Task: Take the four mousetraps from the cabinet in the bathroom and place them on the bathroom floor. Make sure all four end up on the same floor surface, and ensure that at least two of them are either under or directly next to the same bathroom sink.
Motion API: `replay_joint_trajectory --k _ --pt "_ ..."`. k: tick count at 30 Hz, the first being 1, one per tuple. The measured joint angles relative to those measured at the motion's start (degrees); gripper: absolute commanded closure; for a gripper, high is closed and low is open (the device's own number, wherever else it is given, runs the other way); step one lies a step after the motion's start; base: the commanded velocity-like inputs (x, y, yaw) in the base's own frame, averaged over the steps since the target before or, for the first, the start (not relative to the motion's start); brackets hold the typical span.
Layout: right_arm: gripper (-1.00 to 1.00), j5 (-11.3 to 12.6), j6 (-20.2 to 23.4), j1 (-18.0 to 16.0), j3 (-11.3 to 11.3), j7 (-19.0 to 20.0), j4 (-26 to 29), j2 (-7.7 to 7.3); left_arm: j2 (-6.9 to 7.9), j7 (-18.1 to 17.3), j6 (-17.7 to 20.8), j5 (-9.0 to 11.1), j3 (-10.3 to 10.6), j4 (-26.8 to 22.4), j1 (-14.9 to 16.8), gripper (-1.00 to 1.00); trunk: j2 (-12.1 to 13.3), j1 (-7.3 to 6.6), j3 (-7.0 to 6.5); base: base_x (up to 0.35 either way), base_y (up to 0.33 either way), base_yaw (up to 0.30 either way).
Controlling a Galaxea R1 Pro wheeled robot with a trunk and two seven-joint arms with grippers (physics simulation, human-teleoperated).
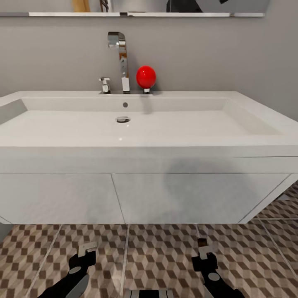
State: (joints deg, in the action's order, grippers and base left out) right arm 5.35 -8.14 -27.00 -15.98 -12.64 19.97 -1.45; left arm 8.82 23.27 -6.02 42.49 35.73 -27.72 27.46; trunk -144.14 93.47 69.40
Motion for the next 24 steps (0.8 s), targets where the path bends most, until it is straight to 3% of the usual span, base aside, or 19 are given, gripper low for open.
replay_joint_trajectory --k 10,20,24 --pt "1.00 0.1 0.0 0.0 0.2 0.0 0.0 0.00 0.09 0.0 -0.1 0.0 0.0 0.0 0.0 1.00 -0.1 0.26 2.22 0.000 0.000 0.000" --pt "1.00 0.1 0.0 0.0 0.3 -0.6 0.1 -0.20 0.09 0.0 -0.1 0.0 0.0 0.0 0.0 1.00 -0.1 0.25 2.22 0.000 0.000 0.000" --pt "1.00 0.1 -2.0 0.0 0.5 -0.8 0.2 -1.03 0.10 0.0 -0.1 0.0 0.0 0.0 0.0 1.00 -0.1 0.25 2.22 0.000 0.000 0.000"
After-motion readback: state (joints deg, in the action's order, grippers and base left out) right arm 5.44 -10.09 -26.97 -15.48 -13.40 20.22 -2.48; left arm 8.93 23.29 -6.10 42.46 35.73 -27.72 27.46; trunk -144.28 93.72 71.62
